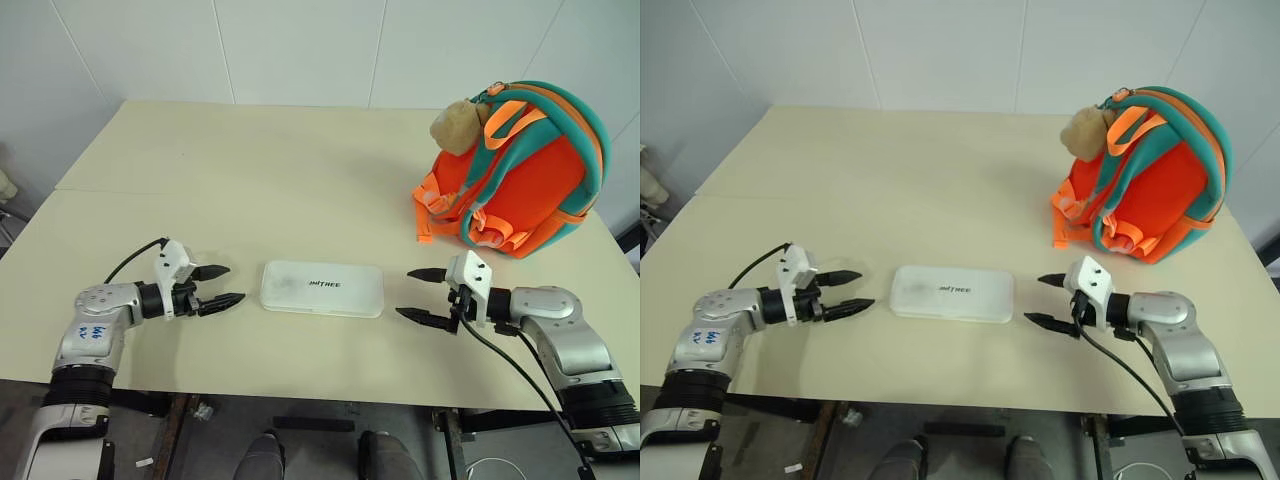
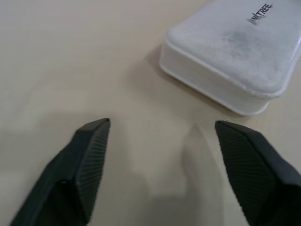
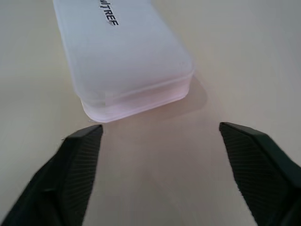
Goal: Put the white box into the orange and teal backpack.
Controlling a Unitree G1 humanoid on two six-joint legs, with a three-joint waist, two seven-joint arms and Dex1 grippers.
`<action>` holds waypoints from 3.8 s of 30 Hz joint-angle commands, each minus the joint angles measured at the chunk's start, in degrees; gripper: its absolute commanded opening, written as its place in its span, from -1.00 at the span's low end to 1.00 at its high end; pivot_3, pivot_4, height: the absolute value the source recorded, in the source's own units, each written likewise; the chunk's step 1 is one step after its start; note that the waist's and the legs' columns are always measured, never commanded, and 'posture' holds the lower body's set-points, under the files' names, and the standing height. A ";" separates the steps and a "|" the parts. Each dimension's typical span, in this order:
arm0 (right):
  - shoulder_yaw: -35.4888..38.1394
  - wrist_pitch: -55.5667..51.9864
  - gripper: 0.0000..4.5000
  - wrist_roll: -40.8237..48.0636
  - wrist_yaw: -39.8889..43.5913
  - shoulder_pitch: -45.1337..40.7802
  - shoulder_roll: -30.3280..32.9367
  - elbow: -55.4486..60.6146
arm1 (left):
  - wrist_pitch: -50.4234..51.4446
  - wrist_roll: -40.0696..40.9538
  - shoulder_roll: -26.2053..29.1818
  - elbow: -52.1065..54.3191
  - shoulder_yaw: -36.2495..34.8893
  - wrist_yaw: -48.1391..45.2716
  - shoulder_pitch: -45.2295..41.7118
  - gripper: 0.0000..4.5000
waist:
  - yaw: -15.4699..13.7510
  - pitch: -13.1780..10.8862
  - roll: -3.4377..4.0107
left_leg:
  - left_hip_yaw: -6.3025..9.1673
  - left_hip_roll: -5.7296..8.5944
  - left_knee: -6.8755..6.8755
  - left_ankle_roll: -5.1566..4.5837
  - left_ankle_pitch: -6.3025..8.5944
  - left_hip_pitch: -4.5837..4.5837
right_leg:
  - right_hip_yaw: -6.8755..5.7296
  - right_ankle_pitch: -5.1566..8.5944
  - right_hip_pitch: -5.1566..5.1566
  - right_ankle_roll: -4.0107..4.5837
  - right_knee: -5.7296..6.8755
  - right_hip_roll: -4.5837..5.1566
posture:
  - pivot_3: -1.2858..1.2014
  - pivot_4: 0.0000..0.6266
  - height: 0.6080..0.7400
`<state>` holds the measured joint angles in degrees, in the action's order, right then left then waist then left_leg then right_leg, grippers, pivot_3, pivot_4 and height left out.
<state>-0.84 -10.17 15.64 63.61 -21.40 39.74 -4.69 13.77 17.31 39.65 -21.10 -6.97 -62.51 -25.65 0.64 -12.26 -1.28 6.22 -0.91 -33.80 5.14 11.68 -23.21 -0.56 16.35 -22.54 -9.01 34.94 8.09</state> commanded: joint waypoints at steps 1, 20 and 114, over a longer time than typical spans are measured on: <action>0.83 -4.64 1.00 3.37 3.63 -1.91 2.82 3.33 | 16.59 5.89 2.18 2.80 -2.28 1.20 -2.86 0.99 | -0.02 -0.01 0.00 | 0.00 0.00 -0.01 0.00 0.00 -0.01 | 0.00 0.00 0.00 0.00 0.00 0.00 | 0.03 -0.52 1.00; -9.68 -10.72 1.00 -1.64 8.23 -12.15 1.26 -3.74 | 57.21 13.97 -1.43 -10.77 -0.33 4.01 -20.51 0.99 | 0.75 -0.03 -0.04 | 0.01 -0.02 0.01 0.02 0.01 -0.08 | 0.02 0.02 -0.06 -0.04 -0.02 -0.06 | 0.03 -0.52 1.00; 7.05 -14.45 -1.00 15.72 6.60 -35.49 -13.35 -15.87 | 54.57 29.61 -1.06 5.25 -22.90 14.70 -7.20 -0.46 | 2.56 -0.05 -0.01 | -0.54 -0.19 0.53 0.43 -0.16 -0.01 | 0.53 0.01 -0.35 -0.14 -0.11 -0.23 | 0.03 -0.52 1.00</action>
<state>7.13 -17.03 26.07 67.36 -56.64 25.27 -30.11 69.58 45.90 37.20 -15.63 -28.23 -46.51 -32.80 3.19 -12.31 -1.29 5.68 -1.12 -33.26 5.58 11.52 -23.24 -0.02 16.37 -22.94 -9.14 34.85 7.86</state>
